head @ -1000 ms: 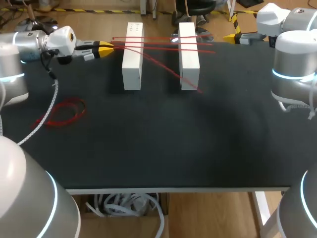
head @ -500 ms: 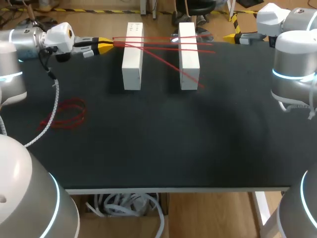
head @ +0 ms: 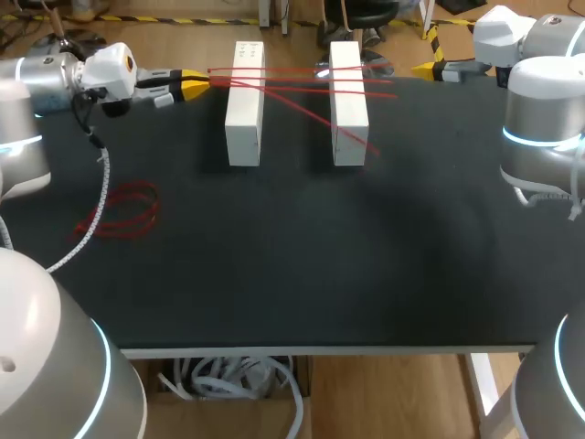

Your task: Grab the tape and strap the tape.

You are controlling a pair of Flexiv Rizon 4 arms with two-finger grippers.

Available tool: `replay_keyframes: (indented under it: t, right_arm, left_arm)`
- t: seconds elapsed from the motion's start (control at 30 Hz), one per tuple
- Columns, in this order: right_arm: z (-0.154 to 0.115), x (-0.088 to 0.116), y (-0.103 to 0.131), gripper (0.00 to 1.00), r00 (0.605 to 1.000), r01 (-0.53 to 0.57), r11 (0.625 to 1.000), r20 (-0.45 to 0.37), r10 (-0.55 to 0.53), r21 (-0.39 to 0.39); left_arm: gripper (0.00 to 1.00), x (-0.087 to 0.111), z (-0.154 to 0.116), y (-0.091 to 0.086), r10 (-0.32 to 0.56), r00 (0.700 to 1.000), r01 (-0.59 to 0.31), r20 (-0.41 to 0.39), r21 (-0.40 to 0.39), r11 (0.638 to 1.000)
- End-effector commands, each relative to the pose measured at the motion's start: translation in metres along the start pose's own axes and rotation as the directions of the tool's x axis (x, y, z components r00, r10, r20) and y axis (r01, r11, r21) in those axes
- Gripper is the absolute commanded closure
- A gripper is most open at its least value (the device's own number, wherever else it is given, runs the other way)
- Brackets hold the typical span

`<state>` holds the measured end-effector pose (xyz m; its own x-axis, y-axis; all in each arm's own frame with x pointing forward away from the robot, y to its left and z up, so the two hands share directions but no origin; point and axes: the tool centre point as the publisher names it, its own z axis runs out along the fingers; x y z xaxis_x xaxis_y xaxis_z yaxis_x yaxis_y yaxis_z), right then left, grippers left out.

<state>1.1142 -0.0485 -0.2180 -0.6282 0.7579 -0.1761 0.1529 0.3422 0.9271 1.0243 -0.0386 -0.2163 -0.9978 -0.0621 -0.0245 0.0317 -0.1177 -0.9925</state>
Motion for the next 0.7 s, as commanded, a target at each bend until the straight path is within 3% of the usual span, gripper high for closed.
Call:
replay_keyframes:
  t: [0.03,0.23,0.37,0.7]
  right_arm:
    - [0.0,-0.001,0.0,0.0,1.0,0.0,1.0,-0.002,0.0,0.001]
    - [0.0,-0.001,0.0,0.0,1.0,0.0,1.0,-0.002,0.0,0.001]
    - [0.0,-0.001,0.0,0.0,1.0,0.0,1.0,-0.002,0.0,0.001]
    - [0.0,-0.001,0.0,0.0,1.0,0.0,1.0,-0.002,0.0,0.001]
  left_arm:
    - [1.0,0.002,0.0,-0.001,0.002,1.0,-0.002,0.006,-0.002,1.0]
    - [1.0,0.002,0.0,-0.001,0.002,1.0,-0.002,0.006,-0.002,1.0]
    - [1.0,0.003,0.003,-0.002,-0.014,1.0,0.014,0.005,0.057,0.998]
    - [1.0,0.015,0.007,-0.005,-0.036,0.999,0.039,-0.033,0.112,0.993]
